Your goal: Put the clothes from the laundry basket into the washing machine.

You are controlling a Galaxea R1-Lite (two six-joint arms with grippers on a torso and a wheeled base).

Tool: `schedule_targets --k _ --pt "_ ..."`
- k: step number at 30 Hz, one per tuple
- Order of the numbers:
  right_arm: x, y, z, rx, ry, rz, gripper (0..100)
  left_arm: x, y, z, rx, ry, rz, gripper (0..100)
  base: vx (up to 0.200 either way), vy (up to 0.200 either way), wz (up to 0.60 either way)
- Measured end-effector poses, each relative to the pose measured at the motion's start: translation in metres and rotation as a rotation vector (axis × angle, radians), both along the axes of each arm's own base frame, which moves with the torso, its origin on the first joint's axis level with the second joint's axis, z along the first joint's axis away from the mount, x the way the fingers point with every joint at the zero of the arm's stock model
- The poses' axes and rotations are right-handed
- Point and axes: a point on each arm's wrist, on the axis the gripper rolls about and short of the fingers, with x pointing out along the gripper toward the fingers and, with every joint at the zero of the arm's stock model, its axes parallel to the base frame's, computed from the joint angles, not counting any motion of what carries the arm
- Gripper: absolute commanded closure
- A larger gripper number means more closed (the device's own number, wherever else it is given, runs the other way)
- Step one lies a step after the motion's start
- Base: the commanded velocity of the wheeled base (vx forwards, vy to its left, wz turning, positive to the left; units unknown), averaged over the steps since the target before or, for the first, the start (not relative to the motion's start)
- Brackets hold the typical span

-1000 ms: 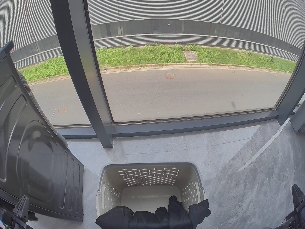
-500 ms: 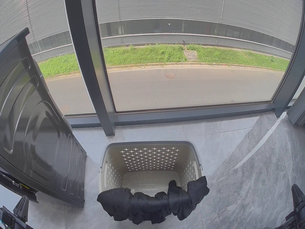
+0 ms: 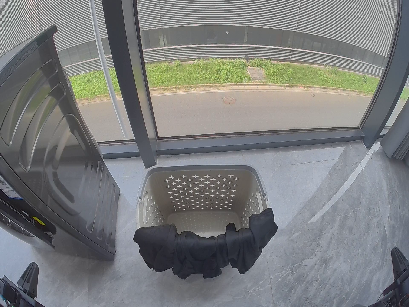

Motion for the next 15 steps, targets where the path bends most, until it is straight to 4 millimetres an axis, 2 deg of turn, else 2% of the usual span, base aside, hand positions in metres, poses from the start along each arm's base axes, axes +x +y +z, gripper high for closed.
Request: schedule_targets --k 15 --pt "0.0 0.0 0.0 0.0 0.0 0.0 100 0.0 -0.0002 -0.0001 -0.009 0.002 -0.01 100 0.0 0.2 0.0"
